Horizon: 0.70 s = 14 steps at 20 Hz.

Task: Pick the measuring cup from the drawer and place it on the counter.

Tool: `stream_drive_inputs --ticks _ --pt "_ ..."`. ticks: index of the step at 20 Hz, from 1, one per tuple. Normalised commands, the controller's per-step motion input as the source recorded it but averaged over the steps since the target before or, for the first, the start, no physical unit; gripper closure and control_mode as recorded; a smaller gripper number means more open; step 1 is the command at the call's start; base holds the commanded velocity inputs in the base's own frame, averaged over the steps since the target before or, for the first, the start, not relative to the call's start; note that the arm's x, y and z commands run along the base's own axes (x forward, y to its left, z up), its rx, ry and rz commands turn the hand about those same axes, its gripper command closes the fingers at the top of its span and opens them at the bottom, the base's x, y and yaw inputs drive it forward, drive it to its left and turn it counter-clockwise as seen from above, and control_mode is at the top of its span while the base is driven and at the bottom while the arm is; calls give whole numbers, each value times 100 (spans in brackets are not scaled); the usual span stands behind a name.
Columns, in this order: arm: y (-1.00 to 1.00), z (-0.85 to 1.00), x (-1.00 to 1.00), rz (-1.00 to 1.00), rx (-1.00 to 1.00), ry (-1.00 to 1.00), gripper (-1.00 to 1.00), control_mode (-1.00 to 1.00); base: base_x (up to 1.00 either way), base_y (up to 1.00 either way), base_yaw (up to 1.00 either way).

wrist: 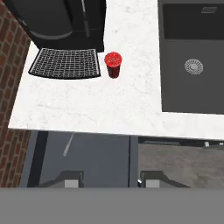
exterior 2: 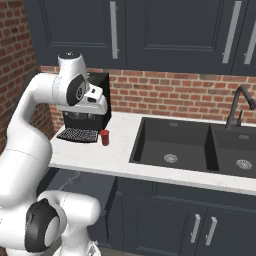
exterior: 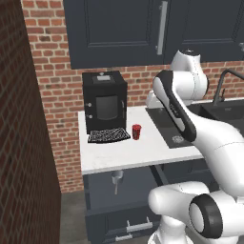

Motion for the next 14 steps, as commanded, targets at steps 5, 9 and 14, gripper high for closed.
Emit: stream_drive_inputs --ticks 5,9,14 --pt "0 -5 -19 0 0 0 -100 -100 0 0 0" --pt "-1 -41 -59 0 0 0 -100 -100 0 0 0" --pt "0 -63 -32 0 0 3 -100 -100 0 0 0"
